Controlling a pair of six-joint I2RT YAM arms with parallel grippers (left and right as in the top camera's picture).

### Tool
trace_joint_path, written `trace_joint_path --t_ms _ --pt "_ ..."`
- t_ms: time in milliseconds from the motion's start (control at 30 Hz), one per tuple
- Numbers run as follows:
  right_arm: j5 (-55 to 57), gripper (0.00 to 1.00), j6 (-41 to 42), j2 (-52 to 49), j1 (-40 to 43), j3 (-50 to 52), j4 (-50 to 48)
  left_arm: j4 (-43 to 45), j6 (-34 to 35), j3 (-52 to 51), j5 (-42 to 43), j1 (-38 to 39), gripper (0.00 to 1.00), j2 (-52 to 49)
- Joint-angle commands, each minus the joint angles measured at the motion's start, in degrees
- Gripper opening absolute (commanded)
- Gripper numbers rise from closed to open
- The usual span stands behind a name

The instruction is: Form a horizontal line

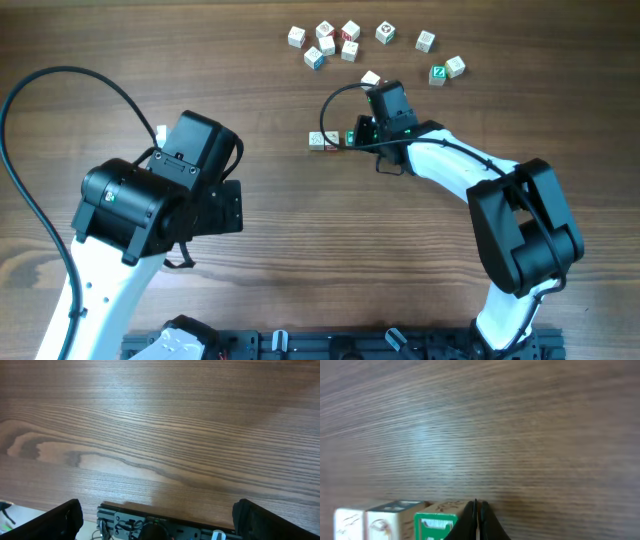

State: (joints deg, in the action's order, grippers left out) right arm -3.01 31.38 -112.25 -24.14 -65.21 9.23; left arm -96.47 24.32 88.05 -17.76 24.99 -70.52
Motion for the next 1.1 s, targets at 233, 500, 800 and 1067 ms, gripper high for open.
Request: trace_joint_path --t_ms 233,500,800,1067 --pt "1.2 0.05 2.3 -0.7 0.1 0.1 2.2 0.0 0.1 0.0 -0.5 -0.2 1.0 0.4" --pt "5.3 0.05 6.3 2.9 0.1 -1.2 3.6 0.0 0.1 0.0 -0.5 -0.2 1.0 0.4" --pt "-13.1 0.05 1.9 6.0 -0.3 -1.3 -12.8 0.0 0.1 0.0 -0.5 -0.2 1.0 0.4" --pt "-16.5 0.05 3.5 0.5 -7.6 -1.3 -19.0 0.0 0.1 0.0 -0.5 -0.2 1.0 0.4"
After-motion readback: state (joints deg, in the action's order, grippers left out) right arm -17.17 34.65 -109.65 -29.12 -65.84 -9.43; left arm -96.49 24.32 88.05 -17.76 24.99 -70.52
